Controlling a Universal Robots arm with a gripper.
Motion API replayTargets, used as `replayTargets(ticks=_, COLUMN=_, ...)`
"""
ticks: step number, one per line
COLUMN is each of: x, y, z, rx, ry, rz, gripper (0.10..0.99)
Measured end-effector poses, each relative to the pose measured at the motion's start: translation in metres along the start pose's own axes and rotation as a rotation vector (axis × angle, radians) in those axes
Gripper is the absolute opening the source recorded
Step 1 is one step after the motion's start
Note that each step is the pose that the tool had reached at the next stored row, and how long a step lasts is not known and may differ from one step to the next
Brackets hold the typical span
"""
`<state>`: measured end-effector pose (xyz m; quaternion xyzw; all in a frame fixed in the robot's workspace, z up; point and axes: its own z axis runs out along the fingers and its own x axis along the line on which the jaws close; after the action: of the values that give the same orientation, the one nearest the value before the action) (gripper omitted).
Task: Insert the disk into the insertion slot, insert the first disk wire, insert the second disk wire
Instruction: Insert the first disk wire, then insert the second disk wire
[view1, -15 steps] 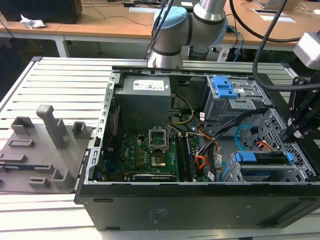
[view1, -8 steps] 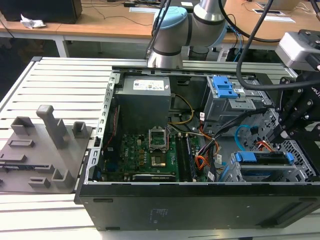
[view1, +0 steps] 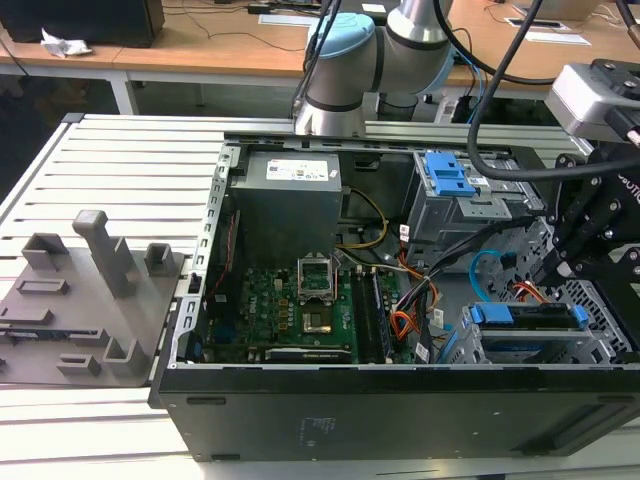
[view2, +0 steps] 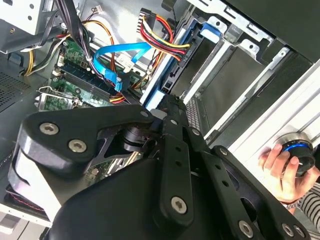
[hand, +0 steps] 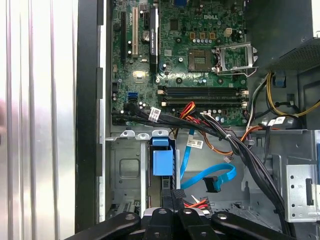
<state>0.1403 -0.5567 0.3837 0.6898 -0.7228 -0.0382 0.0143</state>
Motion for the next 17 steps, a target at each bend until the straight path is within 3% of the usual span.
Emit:
replayTargets(ticks=7, x=0.0, y=0.0001, z=0.0, rx=0.0, ry=0.0001, rz=0.0, gripper=0.114)
replayTargets(ticks=9, x=0.0, y=0.0001, z=0.0, rx=0.0, ry=0.0, rz=0.0, gripper=0.235)
replayTargets(ticks=12, x=-0.0003, y=0.0002, z=0.0001, rx=0.0, ry=-0.0001, rz=0.0, gripper=0.302)
replayTargets(ticks=17, x=-0.0182, y=0.001, z=0.0007, rx=0.0, ry=0.0001, rz=0.0, gripper=0.302)
